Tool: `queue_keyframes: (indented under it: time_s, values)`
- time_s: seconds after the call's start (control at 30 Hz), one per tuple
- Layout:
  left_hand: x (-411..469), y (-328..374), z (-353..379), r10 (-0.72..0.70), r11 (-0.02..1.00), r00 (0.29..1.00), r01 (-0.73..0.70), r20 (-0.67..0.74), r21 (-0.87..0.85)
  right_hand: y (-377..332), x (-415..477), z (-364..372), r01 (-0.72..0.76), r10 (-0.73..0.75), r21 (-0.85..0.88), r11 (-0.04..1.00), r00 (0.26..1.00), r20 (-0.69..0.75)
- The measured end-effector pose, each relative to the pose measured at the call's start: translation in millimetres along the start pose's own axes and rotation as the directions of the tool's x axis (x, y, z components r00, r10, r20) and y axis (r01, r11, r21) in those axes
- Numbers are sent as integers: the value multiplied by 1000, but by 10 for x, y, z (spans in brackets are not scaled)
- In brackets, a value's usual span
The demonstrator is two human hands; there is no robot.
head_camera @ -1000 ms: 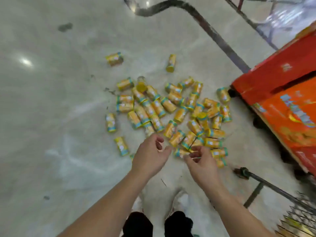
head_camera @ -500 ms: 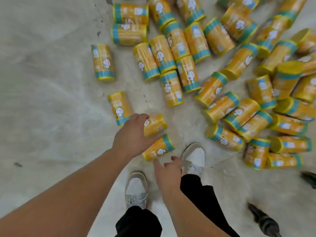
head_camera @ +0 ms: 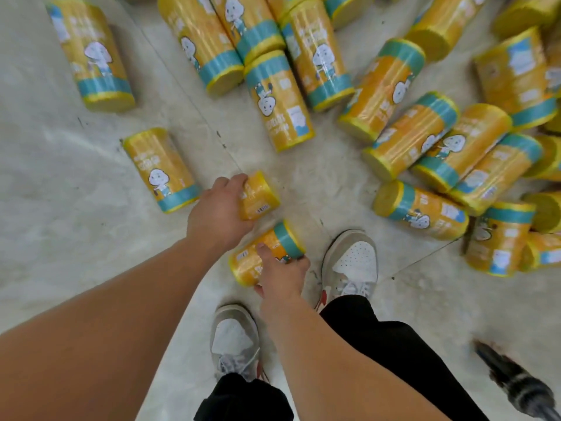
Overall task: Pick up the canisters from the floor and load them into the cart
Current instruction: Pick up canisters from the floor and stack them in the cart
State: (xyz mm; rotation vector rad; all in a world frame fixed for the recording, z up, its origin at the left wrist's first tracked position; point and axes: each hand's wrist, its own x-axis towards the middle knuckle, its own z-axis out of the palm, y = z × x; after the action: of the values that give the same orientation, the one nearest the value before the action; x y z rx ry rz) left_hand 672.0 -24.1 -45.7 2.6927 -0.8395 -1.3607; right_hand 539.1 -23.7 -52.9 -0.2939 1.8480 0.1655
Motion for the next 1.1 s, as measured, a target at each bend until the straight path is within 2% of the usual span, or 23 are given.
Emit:
queue_keyframes:
  time_s: [0.1,0.2,0.37,0.53,0.77,0.93,1.1]
  values:
    - [-156,40,-96,-9,999,1000,9,-16,-41,-78,-128,-95,61,-62,42,997,997,39]
    - [-476,146,-330,-36,987,999,30,-34,-158,-235,-456,-298,163,-165,35,986,985,56]
    - [-1237,579,-1100,-4,940,996,-28,-91,-339,-664,-1551,-756,361,-365,68,930,929,59]
    - [-2136,1283,-2144,76,884,977,-158,-199,-440,-1142,-3007,-1370,586,-595,125,801,803,49]
    - [-3556,2408,-3170,217,738,931,-354,-295,-574,-1557,-4787,-2518,787,-796,196,585,604,-50]
    - [-4581,3270,-3452,363,640,876,-482,-318,-598,-1601,-5691,-3630,872,-864,185,453,481,-149]
    - [-5426,4186,-3129,510,558,806,-577,-301,-597,-1406,-5983,-4872,912,-890,177,369,402,-215]
